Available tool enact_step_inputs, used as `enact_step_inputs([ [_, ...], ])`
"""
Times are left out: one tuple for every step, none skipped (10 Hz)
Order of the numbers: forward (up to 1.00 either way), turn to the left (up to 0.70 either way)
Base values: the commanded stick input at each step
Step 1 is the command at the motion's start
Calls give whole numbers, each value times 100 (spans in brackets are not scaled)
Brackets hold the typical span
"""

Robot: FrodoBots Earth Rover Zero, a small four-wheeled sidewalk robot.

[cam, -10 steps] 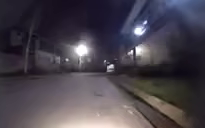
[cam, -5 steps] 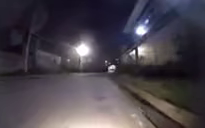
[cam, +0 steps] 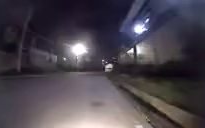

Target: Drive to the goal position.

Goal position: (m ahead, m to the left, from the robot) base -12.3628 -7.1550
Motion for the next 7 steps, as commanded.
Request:
enact_step_inputs([
  [70,-35],
  [70,-24],
  [70,-7],
  [70,0],
  [70,0],
  [70,0],
  [70,0],
])
